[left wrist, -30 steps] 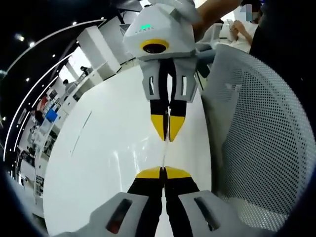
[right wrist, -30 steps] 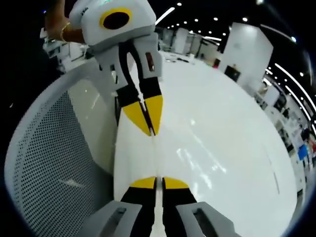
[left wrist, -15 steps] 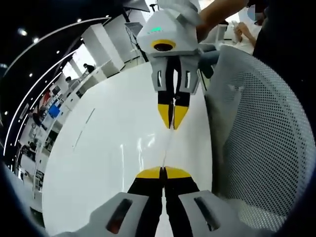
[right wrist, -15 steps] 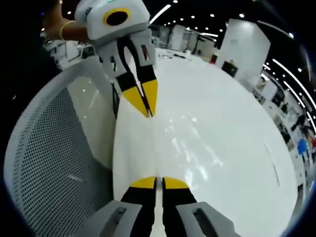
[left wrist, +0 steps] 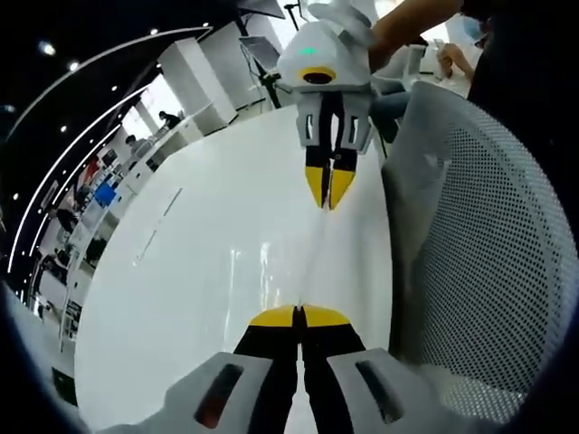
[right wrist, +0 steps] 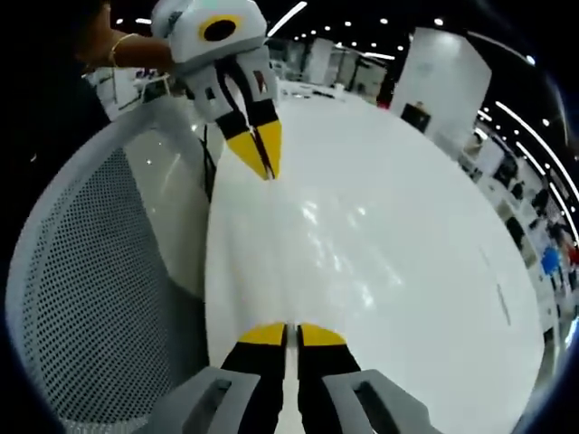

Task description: Open the resealable bag by pulling the two sides of the seal apart until the entire bag opening is separated and visibly accessible.

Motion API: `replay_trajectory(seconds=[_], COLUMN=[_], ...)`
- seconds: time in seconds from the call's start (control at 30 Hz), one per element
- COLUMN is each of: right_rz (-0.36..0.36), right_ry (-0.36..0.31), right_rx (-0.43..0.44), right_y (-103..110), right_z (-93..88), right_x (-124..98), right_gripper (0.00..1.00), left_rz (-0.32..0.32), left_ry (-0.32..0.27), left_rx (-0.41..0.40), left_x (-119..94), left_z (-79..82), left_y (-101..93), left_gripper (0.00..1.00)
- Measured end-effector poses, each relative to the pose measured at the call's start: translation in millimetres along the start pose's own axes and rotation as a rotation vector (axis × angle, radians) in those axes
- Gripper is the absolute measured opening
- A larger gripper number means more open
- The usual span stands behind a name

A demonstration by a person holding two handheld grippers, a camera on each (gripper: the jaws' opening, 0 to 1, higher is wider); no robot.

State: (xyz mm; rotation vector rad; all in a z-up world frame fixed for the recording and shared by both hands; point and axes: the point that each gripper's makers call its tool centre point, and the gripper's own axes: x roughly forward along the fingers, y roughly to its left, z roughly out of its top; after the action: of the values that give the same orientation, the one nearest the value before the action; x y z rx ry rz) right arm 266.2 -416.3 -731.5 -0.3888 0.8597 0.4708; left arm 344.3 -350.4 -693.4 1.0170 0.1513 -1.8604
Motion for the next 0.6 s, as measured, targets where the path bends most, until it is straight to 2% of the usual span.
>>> replay_trajectory(seconds=[0.2,0.27,0.3,0.37,0.6], right_rz=[-0.022,-0.022,-0.025,-0.008,-0.013], right_ry=[0.007,-0.005,-0.011,-0.073,-0.146], right_rx=[0.031,0.105,0.107,0.153,0.152], right_y=[0,1,0,4,2], right_z=[-1.7,-0.8,0.1,13.6,44.1], right_x=[2,3,2,-1,-6], right_gripper=[0.00,0.01,0.02,0.04,0.05], left_rz=[-0.008,-0.007,-0.009,-0.013,-0.025], left_ry=[0.013,0.015,0.012,-0.001,0.000], left_rx=[0.021,0.043,0.043,0.047,0.087], left_x=[2,2,2,1,3], left_z=[0.9,2.1,2.9,5.9,8.9], left_y=[-4.1,-4.0,-3.7,-3.8,-6.8], left_gripper=[0.00,0.00,0.00,0.00,0.00])
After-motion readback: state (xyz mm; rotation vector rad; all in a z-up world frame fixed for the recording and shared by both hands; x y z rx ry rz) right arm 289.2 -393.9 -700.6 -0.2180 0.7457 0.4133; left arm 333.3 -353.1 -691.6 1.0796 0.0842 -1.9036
